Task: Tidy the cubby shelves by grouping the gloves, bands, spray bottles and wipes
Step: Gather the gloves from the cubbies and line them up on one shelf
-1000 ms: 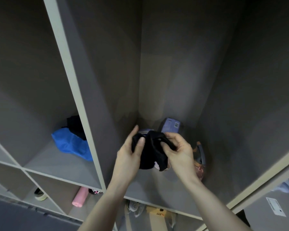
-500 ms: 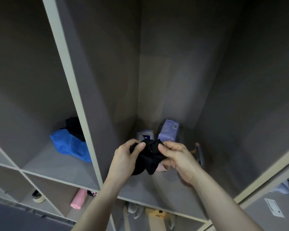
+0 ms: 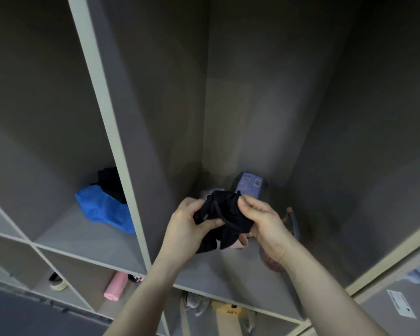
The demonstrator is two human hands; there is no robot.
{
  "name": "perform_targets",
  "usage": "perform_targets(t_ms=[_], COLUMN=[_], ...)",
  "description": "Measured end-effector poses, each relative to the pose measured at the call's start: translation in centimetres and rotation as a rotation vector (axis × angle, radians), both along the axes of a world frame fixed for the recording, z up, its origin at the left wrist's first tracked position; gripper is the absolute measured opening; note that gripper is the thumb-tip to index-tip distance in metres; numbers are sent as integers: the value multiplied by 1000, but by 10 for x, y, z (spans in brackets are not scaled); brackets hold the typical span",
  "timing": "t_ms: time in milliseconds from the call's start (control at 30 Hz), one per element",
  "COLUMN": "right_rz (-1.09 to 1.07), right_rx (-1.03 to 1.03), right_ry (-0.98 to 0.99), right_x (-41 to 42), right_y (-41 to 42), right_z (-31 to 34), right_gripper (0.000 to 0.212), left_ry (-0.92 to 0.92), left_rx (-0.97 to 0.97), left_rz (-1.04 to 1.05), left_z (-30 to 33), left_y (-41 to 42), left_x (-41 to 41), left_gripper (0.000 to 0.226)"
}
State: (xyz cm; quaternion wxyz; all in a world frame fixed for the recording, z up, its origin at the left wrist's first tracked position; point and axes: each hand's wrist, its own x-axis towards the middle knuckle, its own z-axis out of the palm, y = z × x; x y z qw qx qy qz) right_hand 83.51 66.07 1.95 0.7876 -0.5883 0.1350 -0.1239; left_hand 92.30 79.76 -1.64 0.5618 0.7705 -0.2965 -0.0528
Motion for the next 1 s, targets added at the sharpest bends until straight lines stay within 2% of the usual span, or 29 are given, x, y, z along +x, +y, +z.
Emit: perform_targets(t_ms=[167,267,333,367,533,800,900,1000], right_rz=[-256,-480,-493,-456,-333,-134,-254,-440], right_rx=[-341,-678,-890,-931,-999,-924,-800,-641], right_ry=[-73,-147,-204,-209,-89,85,2,-122], right_x=[1,-3,-3,-2,10,7,3,-3], right_y=[1,-3,-3,-3,0,-1,1,-3], right_z=[-8,-13,-14,-16,-25,-34,-30,-22], right_gripper=[8,20,20,18,11,14,6,22], left_ry=[-82,-81,-133,-159,-247,-234,-219,-151], left_rx=[83,88,117,125,163,217,224,242], left_rz=[126,152,147,139,127,168,142,101], left_z=[3,3,3,4,5,1,1,1], left_y=[0,4,5,5,0,3,5,9], left_x=[2,6,6,5,-2,-3,0,6], left_gripper=[12,13,14,14,18,8,16,23])
